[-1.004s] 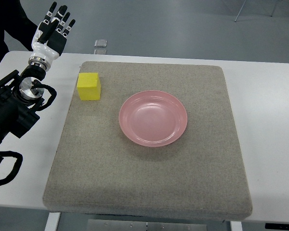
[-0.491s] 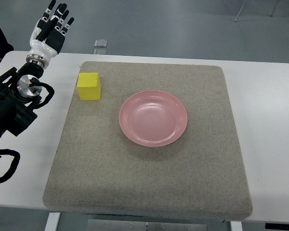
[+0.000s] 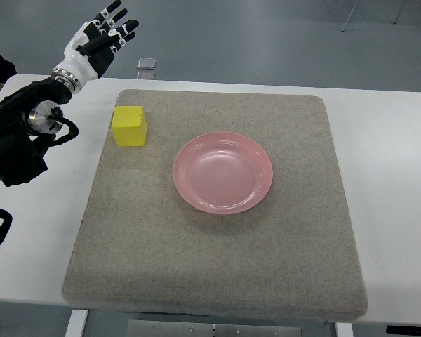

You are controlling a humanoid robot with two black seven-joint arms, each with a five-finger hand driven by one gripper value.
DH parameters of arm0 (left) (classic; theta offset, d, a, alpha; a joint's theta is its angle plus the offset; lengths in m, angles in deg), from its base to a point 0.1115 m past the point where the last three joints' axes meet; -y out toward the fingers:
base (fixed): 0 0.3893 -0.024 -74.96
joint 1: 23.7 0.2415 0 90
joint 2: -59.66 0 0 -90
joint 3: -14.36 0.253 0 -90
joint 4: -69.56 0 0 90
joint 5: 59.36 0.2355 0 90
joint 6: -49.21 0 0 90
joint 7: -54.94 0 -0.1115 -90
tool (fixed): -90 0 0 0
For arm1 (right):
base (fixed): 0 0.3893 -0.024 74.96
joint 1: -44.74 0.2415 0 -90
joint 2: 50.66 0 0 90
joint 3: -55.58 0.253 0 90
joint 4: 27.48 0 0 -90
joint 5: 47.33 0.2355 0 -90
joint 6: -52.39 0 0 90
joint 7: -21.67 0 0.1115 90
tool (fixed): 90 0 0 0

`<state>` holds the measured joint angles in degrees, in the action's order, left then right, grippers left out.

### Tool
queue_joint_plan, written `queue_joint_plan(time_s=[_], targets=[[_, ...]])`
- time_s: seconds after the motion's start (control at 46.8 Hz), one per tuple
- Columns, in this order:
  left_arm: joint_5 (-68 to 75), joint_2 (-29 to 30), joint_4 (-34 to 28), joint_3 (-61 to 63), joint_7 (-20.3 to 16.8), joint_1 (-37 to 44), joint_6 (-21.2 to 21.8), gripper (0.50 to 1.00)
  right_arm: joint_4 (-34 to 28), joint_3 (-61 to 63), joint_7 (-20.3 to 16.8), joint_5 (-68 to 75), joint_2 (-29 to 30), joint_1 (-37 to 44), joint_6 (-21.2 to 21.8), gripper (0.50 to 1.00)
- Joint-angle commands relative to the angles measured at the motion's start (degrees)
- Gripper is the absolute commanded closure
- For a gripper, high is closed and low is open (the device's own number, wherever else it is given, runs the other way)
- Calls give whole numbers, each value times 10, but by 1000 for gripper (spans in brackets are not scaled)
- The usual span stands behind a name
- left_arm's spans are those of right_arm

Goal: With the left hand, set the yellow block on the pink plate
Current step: 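Swing the left hand over the yellow cube and lower it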

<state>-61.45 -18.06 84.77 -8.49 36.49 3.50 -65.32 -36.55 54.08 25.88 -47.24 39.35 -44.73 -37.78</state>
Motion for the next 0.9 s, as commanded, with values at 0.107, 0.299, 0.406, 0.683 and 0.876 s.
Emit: queue_joint_plan(time_s=[0.107, 0.299, 0.406, 0.683, 0.876], targets=[[85, 1, 0, 3, 1, -9, 0, 512, 0, 0, 0, 0, 0, 0, 0, 576], [188, 15, 0, 3, 1, -17, -2, 512, 0, 0, 0, 0, 0, 0, 0, 576], [225, 20, 2, 7, 1, -25, -3, 512, 0, 0, 0, 0, 0, 0, 0, 576], [341, 43, 40, 88, 3, -59, -18, 516, 0, 0, 0, 0, 0, 0, 0, 576], [428, 57, 64, 162, 8, -87, -41, 516, 0, 0, 0, 0, 0, 0, 0, 576]])
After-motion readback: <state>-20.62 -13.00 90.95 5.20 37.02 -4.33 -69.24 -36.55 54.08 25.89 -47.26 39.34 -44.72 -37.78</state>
